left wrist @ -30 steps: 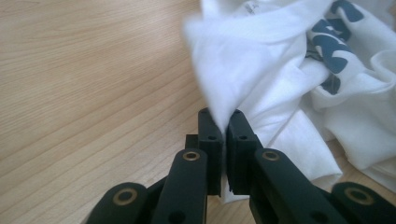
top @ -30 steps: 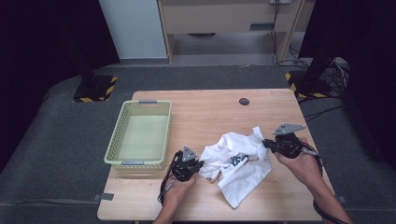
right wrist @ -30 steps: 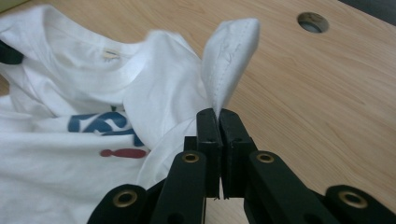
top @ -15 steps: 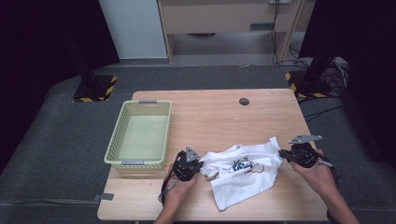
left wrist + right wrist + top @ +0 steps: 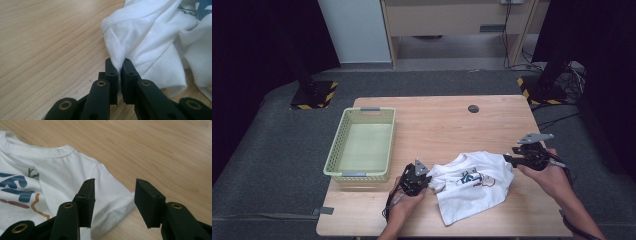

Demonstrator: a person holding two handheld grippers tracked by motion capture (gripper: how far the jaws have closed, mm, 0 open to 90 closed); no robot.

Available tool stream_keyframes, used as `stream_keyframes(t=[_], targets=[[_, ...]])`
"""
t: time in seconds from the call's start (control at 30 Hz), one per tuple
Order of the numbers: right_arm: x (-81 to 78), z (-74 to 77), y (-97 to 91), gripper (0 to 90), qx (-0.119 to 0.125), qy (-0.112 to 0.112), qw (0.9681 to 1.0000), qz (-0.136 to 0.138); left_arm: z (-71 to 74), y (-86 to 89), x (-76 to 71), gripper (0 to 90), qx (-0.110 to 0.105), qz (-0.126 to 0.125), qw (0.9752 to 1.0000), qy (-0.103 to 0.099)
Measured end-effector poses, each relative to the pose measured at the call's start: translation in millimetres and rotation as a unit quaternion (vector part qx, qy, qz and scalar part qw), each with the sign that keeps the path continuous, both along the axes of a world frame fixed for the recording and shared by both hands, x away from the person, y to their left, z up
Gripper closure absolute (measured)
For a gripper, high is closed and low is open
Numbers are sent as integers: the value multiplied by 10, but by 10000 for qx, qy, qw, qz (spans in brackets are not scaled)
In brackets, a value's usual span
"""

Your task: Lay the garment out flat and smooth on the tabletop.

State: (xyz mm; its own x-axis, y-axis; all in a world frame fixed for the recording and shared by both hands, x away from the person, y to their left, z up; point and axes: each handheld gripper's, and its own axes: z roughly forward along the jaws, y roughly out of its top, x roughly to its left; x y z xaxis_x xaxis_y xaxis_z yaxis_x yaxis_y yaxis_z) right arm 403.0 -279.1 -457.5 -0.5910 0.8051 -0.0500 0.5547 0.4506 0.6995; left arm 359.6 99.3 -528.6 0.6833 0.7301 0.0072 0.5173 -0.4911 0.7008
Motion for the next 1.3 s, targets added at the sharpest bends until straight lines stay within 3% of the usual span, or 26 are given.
stream_keyframes(t=[0.33, 0.5, 0.73, 0.97, 1.03, 1.07, 1.1, 1.2, 1.3], targets=[[478, -346, 519, 441, -21, 373, 9985, 405, -23, 8, 43, 847, -142, -15, 9999, 16], [618, -466, 578, 434, -173, 529, 9975, 429, -31, 21, 64, 843, -219, 4, 9998, 32], [705, -603, 596, 425, -128, 692, 9967, 413, -36, 25, 69, 841, -250, 14, 9997, 32], [667, -674, 612, 576, -5, 699, 9965, 452, -53, 30, 54, 840, -328, 78, 9994, -5], [629, -673, 606, 691, 5, 693, 9960, 557, -58, 29, 49, 841, -354, 105, 9993, -11], [629, -673, 606, 691, 5, 693, 9960, 557, -60, 29, 49, 841, -372, 119, 9992, -13], [600, -666, 604, 796, -17, 721, 9954, 631, -63, 27, 49, 844, -392, 129, 9991, -14], [565, -664, 607, 841, -14, 740, 9952, 637, -61, 17, 43, 851, -403, 150, 9991, -20], [491, -644, 562, 849, 165, 696, 9958, 575, -34, 11, 48, 860, -452, 155, 9989, -25]])
